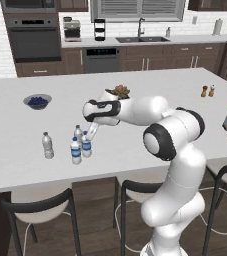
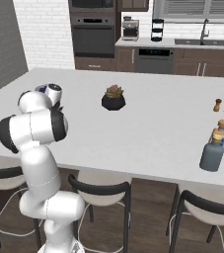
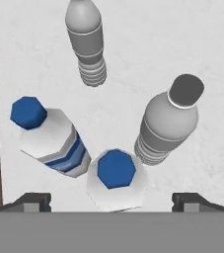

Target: Move the plastic bottles in the middle to the plastics group, and the glass bottles in the middle to the glass group.

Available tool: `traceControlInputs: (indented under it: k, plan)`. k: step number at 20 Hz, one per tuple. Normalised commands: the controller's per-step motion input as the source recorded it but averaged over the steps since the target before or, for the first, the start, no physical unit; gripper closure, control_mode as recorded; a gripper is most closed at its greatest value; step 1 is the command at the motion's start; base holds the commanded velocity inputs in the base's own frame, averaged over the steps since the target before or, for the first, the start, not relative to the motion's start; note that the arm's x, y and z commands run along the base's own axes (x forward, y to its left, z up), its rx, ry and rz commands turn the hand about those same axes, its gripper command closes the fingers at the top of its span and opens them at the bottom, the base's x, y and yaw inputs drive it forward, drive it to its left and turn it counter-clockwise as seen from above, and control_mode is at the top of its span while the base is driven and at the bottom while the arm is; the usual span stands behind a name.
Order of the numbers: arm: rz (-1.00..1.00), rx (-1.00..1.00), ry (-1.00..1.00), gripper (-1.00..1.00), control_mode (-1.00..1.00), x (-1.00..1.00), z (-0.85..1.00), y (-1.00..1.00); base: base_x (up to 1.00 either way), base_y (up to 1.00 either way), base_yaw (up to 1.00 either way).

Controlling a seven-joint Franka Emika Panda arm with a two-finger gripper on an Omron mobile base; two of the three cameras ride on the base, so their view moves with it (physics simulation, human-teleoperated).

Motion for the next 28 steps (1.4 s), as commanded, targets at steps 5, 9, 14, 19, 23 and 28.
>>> traceControlInputs:
  k: [5, 9, 14, 19, 23, 28]
  plan:
    - [0.00, 0.00, -0.03, -1.00, -1.00, -0.22, 0.32, -0.08, 0.00, 0.00, 0.00]
    - [-0.04, 0.00, 0.00, -1.00, -1.00, -0.64, 0.07, -0.53, 0.00, 0.00, 0.00]
    - [-0.14, 0.00, -0.02, -1.00, -1.00, -0.94, 0.00, -0.74, 0.00, 0.00, 0.00]
    - [-0.21, 0.01, -0.04, -1.00, -1.00, -1.00, 0.00, -0.88, 0.00, 0.00, 0.00]
    - [-0.20, 0.00, -0.07, -1.00, -1.00, -0.89, 0.23, -0.54, 0.00, 0.00, 0.00]
    - [-0.11, 0.00, -0.30, -1.00, -1.00, -0.98, 0.21, -0.13, 0.00, 0.00, 0.00]
